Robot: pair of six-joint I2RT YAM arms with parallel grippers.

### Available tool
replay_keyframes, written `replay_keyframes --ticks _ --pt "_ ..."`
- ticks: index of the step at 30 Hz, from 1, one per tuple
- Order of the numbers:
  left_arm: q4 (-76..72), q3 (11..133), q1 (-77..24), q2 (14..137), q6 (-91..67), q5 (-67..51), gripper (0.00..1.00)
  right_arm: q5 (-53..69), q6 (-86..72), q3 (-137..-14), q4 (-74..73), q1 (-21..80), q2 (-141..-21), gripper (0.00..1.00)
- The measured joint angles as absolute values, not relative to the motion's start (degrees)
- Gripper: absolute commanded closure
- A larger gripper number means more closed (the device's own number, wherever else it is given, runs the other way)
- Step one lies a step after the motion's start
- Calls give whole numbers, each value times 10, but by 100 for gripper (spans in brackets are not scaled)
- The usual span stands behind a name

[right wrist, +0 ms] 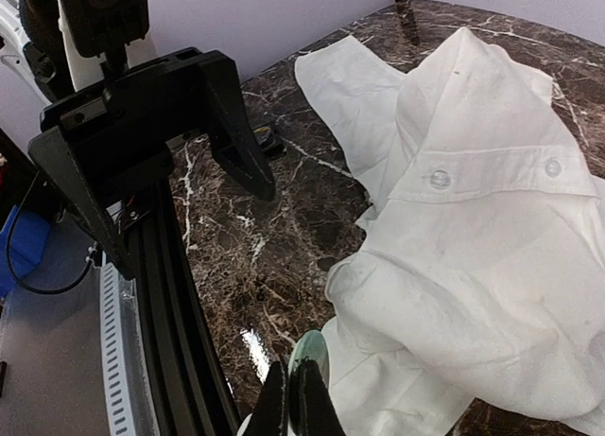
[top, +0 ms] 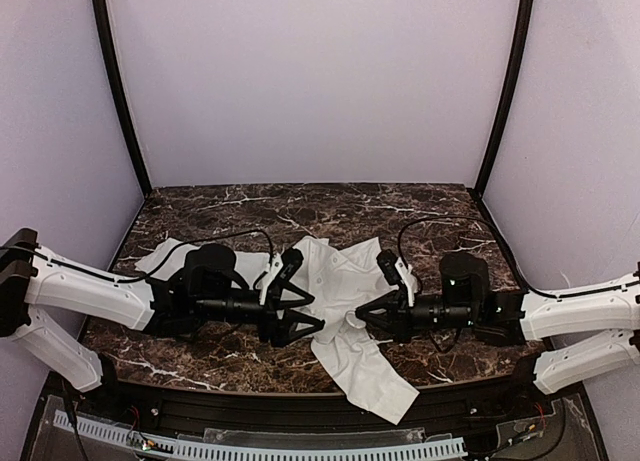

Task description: Remove the brooch from the garment

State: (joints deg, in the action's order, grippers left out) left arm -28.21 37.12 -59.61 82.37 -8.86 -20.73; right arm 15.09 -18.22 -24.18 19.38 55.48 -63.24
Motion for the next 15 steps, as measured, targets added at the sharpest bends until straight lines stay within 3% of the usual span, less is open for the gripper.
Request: replay_keyframes --ticks 7,15 --pt "-276 382 -596 841 -74 -240 45 236 -173 -265 211 555 -673 100" --pt "-252 404 -600 875 -60 -271 57 284 -165 -284 223 554 -702 100"
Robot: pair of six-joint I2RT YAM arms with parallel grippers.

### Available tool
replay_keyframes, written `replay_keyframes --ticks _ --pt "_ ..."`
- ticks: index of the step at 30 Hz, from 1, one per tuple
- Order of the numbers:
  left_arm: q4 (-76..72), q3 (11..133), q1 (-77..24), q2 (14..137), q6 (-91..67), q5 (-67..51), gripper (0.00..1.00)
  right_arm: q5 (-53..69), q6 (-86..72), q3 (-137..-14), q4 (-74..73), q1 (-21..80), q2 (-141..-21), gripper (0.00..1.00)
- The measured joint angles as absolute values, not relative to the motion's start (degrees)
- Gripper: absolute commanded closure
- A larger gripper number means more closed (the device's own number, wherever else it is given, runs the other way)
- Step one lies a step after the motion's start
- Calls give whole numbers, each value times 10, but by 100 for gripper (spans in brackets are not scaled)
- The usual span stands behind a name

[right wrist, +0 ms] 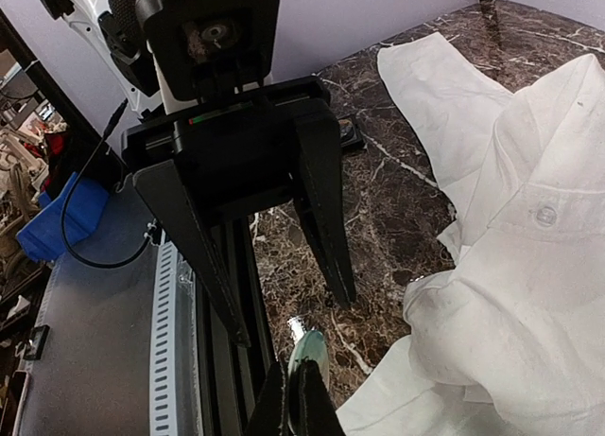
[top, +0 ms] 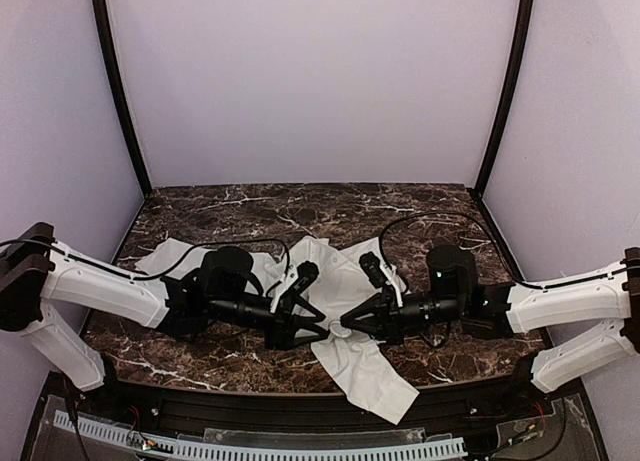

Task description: Remove the brooch from the garment

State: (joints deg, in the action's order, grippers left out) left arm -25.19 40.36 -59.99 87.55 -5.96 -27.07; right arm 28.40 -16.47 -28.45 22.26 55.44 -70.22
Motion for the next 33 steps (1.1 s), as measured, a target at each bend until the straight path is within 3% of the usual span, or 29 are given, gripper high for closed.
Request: replay_keyframes --ticks 10,22,28,33 --pt "-250 413 -606 894 -53 -285 69 318 -156 -293 223 554 -715 100" --pt "-246 423 -610 902 -47 -297 98 332 -155 -295 223 554 -723 100" --pt "-242 423 -611 902 -43 -305 99 335 -154 -295 223 554 -724 100" --pt "-254 419 -612 901 -46 -305 99 325 -158 -295 224 554 -724 61"
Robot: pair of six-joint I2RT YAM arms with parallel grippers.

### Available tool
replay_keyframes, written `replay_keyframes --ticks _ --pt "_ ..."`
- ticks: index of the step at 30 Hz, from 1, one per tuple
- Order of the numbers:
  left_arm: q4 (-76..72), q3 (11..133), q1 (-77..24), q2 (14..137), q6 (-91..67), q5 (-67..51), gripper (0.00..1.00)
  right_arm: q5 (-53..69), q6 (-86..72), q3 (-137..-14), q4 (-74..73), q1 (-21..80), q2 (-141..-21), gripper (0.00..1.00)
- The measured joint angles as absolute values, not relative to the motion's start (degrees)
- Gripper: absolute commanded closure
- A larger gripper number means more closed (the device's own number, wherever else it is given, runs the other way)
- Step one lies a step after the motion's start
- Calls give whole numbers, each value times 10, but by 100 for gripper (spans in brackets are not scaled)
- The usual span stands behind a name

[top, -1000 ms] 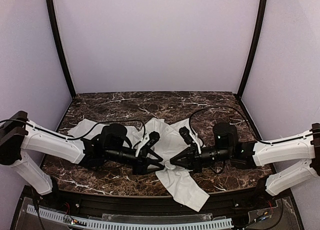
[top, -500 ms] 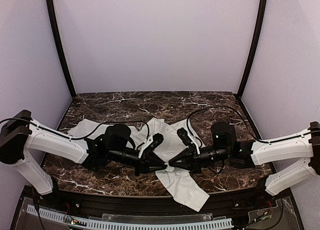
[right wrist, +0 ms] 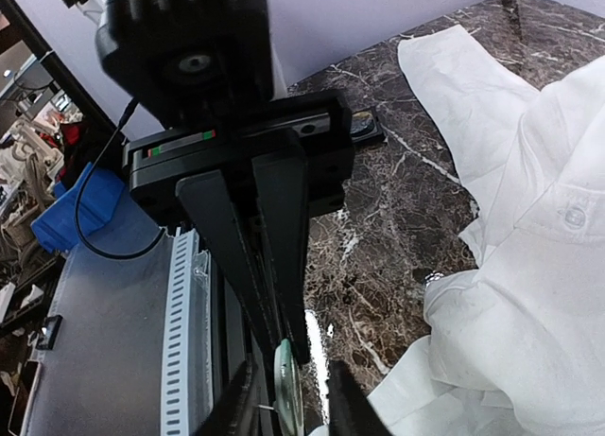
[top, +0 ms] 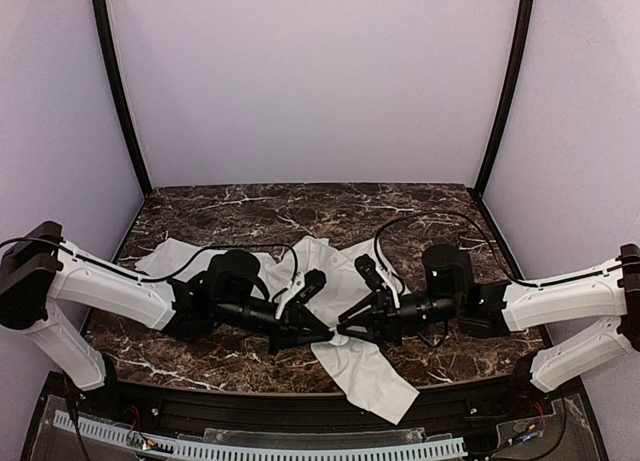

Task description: Remove the brooch from the garment

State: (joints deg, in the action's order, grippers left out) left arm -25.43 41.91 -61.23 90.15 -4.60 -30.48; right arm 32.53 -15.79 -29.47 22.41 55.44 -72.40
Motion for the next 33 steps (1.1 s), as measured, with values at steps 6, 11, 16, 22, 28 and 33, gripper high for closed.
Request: replay_keyframes --ticks 6,11,16,22,28,33 --pt "-299 374 -613 864 -67 -264 99 283 -167 -278 245 554 -676 44" --pt "-342 358 -605 845 -101 -243 99 254 -170 -239 294 554 -629 35" --pt "-383 355 -593 845 -138 -251 99 241 -165 -204 339 558 -633 35" --pt "-422 355 -590 846 -168 -279 99 222 -143 -203 373 594 -667 39" --pt "-430 355 -590 846 -175 -301 99 204 -124 -218 375 615 -702 47" --pt "-432 354 -590 846 -176 -312 99 200 -119 -228 386 622 -709 51"
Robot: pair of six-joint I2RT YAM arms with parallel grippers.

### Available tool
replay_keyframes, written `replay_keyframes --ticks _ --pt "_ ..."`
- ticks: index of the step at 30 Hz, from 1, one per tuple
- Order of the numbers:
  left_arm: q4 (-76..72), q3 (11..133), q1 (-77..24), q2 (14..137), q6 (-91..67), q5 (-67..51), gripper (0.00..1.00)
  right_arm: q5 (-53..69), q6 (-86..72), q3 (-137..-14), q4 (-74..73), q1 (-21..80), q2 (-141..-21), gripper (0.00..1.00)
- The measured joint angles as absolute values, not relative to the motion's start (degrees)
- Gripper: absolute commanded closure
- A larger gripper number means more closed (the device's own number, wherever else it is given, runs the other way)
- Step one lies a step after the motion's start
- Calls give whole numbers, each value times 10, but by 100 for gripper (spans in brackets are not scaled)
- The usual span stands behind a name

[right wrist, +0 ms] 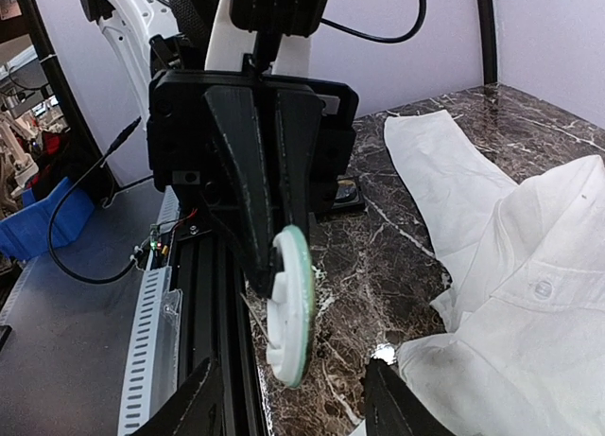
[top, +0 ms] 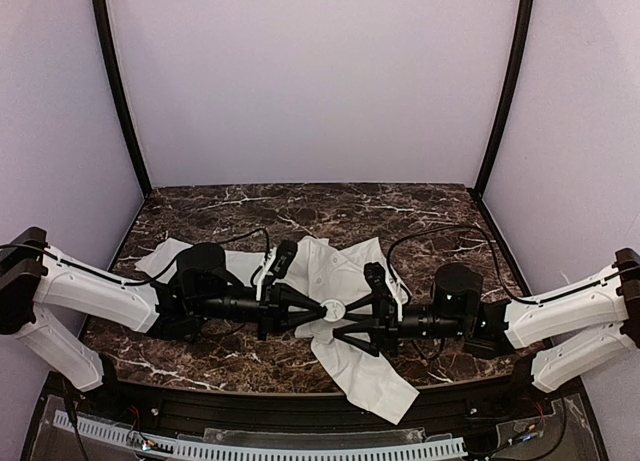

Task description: Remove the brooch from the garment

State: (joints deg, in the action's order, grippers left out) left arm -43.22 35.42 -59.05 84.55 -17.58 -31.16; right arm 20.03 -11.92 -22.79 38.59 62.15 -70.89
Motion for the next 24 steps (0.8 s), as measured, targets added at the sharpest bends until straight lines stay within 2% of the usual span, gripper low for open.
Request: replay_keyframes --ticks 24 --pt "-433 348 -589 845 -175 -340 99 182 -133 -237 412 630 -719 83"
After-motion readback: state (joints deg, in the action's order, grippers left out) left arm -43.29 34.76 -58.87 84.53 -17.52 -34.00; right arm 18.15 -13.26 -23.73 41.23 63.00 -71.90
